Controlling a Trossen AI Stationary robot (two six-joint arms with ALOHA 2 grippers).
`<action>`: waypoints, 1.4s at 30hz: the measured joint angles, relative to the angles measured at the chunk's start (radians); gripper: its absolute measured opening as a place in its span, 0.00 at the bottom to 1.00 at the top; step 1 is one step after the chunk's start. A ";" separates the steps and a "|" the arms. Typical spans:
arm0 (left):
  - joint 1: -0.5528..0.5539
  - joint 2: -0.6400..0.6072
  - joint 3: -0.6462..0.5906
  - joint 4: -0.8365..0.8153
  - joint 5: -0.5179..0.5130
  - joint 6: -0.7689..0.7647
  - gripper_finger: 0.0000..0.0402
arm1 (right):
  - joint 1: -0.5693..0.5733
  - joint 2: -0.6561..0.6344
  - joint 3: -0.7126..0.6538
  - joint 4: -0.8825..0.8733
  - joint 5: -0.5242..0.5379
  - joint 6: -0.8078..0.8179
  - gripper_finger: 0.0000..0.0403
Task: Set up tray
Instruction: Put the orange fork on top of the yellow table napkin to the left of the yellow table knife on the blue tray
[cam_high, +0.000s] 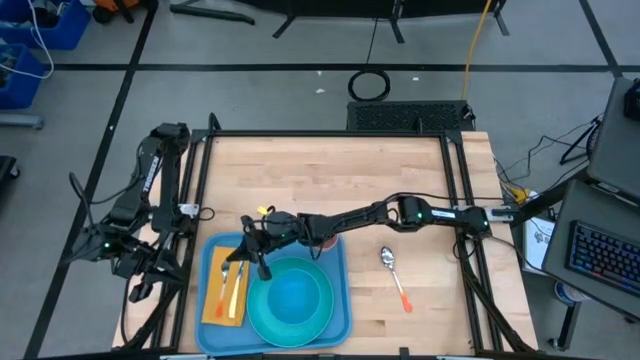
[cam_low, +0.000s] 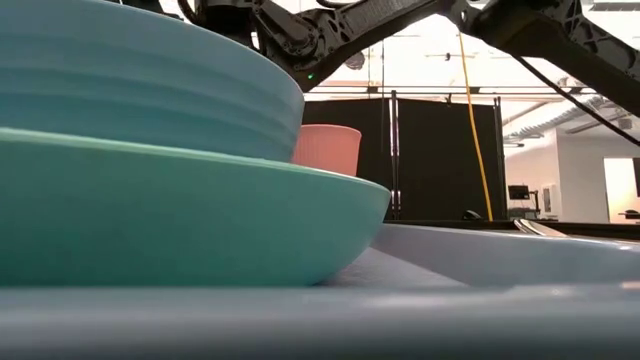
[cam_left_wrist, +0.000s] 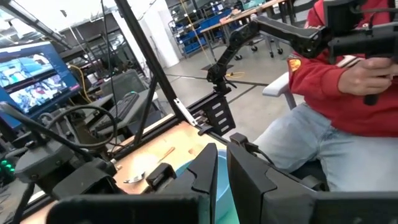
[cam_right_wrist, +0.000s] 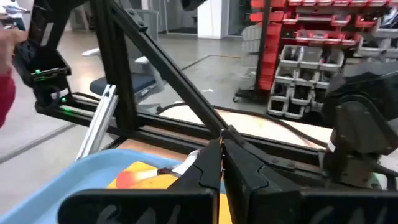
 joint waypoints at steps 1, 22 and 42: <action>0.000 0.001 0.000 -0.003 0.000 -0.003 0.10 | -0.001 0.000 0.000 -0.005 0.000 -0.002 0.00; 0.000 0.000 0.000 -0.023 -0.001 -0.018 0.10 | -0.016 -0.001 0.000 -0.028 0.024 0.050 0.00; 0.000 0.000 0.000 -0.053 0.000 -0.064 0.10 | 0.003 0.007 0.000 -0.008 0.028 0.027 0.00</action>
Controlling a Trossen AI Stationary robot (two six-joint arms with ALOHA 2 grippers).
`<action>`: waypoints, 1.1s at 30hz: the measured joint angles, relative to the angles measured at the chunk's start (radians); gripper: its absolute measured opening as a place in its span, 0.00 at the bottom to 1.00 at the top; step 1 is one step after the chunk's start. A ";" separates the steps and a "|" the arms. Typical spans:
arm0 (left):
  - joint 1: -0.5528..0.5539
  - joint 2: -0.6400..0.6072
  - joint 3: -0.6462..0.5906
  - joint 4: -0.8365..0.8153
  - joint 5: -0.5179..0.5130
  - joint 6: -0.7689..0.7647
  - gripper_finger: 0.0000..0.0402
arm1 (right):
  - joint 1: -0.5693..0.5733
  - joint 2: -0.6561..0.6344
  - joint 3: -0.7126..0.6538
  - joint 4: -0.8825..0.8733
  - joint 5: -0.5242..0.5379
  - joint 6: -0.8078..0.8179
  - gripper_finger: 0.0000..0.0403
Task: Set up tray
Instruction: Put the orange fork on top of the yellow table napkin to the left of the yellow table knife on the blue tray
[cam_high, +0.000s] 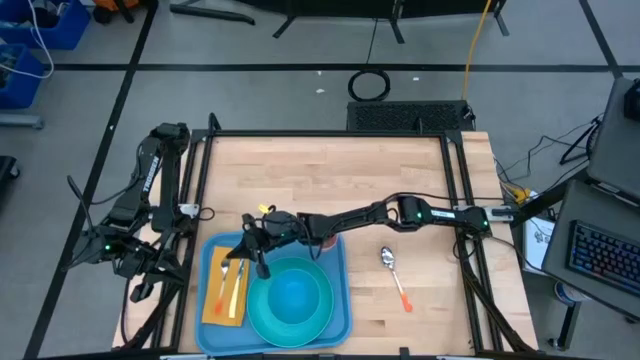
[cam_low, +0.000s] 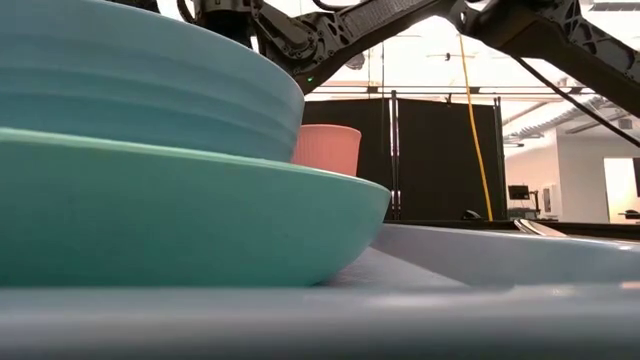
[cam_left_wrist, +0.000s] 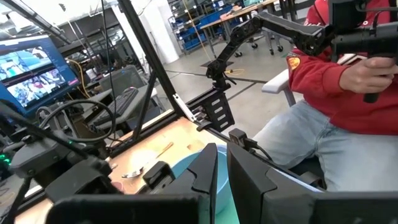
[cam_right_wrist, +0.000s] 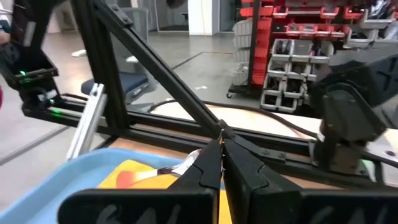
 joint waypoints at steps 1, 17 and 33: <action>0.000 0.000 0.000 -0.002 0.000 0.000 0.10 | 0.002 0.000 0.000 0.001 0.009 -0.001 0.00; 0.000 0.000 0.000 -0.015 0.002 -0.024 0.10 | 0.002 0.001 0.000 -0.022 0.019 -0.003 0.00; 0.000 0.000 0.000 -0.042 0.002 -0.052 0.10 | 0.001 0.002 0.000 -0.034 0.023 -0.049 0.10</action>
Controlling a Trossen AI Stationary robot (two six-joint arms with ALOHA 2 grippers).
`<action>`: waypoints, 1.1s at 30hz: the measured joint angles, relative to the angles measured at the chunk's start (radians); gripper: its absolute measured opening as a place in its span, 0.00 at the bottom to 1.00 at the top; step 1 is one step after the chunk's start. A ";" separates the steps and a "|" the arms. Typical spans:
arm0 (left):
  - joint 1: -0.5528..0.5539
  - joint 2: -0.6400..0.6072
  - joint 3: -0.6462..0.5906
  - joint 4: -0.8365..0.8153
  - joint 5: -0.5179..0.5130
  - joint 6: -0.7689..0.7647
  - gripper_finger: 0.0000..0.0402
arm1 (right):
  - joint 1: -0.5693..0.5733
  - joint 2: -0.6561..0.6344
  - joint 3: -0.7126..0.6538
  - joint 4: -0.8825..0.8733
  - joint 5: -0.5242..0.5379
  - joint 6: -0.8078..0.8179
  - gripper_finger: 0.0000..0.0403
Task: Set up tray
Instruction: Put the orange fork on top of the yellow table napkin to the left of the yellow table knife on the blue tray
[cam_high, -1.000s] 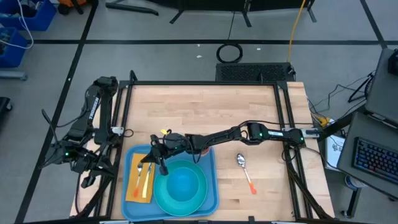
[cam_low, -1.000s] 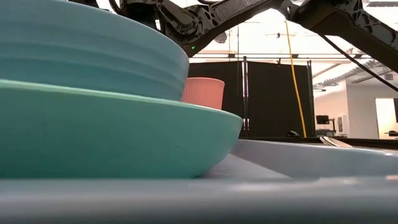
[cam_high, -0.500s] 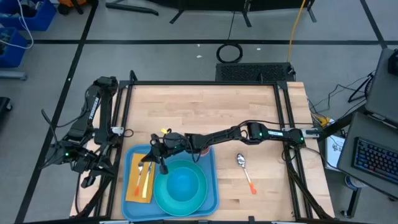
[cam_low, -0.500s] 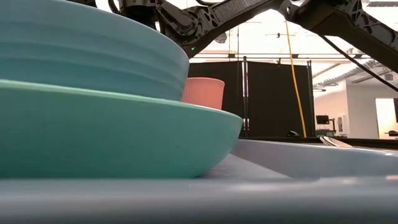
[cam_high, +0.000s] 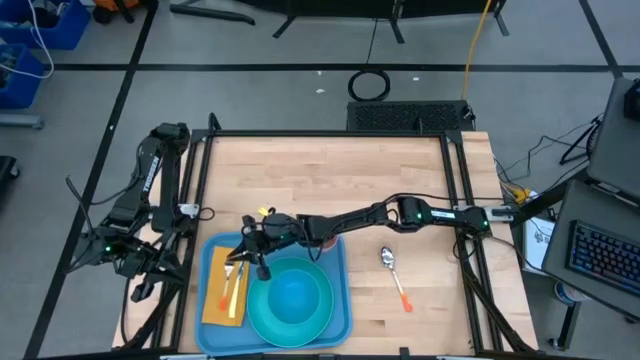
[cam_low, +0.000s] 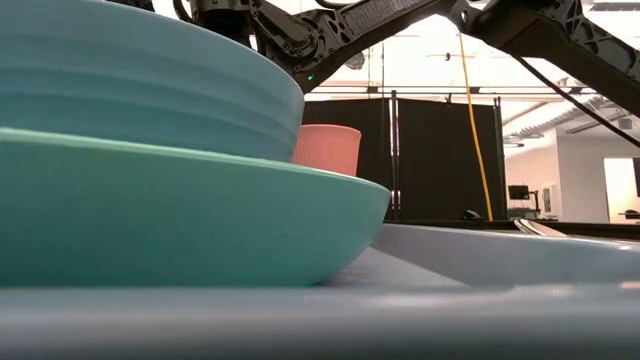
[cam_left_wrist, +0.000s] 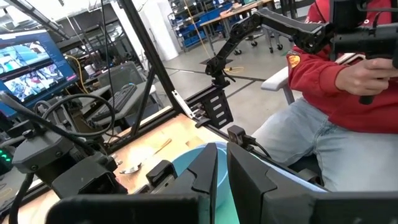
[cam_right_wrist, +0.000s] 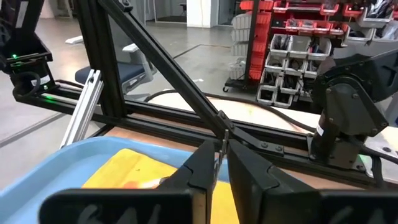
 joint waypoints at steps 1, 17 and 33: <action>0.000 0.000 0.000 0.000 0.000 0.000 0.10 | -0.002 0.000 0.000 0.000 0.000 0.004 0.11; 0.000 0.000 0.000 0.000 -0.009 -0.045 0.10 | -0.023 -0.005 0.000 0.050 0.001 -0.007 0.21; 0.170 0.084 -0.002 0.155 0.309 0.080 0.10 | 0.039 -0.229 -0.001 -0.204 -0.090 -0.117 0.21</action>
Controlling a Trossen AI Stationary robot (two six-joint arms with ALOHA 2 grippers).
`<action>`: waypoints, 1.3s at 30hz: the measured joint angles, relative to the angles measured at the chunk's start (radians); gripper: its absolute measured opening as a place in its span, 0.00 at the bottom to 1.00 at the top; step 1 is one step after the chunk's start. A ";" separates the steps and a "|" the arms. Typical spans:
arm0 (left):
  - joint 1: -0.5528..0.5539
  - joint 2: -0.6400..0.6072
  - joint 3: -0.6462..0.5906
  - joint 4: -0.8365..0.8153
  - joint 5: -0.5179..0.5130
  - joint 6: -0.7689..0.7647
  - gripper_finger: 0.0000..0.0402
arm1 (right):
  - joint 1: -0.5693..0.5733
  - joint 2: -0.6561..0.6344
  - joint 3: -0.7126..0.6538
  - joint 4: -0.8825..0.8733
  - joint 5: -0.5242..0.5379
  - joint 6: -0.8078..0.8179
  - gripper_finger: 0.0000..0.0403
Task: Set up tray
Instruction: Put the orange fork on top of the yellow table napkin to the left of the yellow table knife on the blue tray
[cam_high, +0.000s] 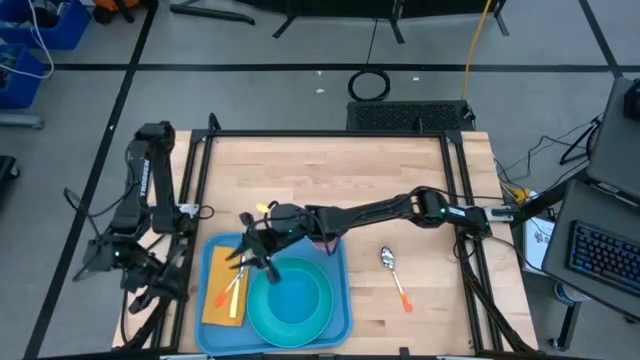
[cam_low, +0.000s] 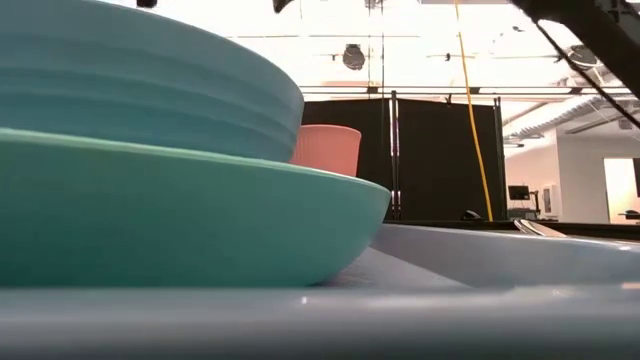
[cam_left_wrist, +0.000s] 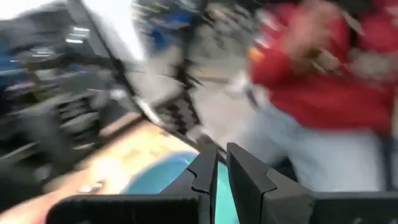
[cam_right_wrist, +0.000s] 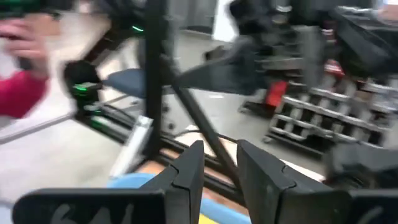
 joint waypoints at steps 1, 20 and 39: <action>0.012 0.002 0.000 0.067 -0.045 0.018 0.10 | 0.005 -0.021 0.000 -0.041 -0.017 -0.003 0.21; 0.589 0.055 0.002 0.233 -0.277 -0.121 0.10 | 0.047 -0.581 -0.736 0.119 0.094 0.019 0.15; 0.991 0.169 0.002 -0.074 0.350 -0.385 0.10 | 0.047 -0.878 -1.210 0.389 0.150 0.148 0.13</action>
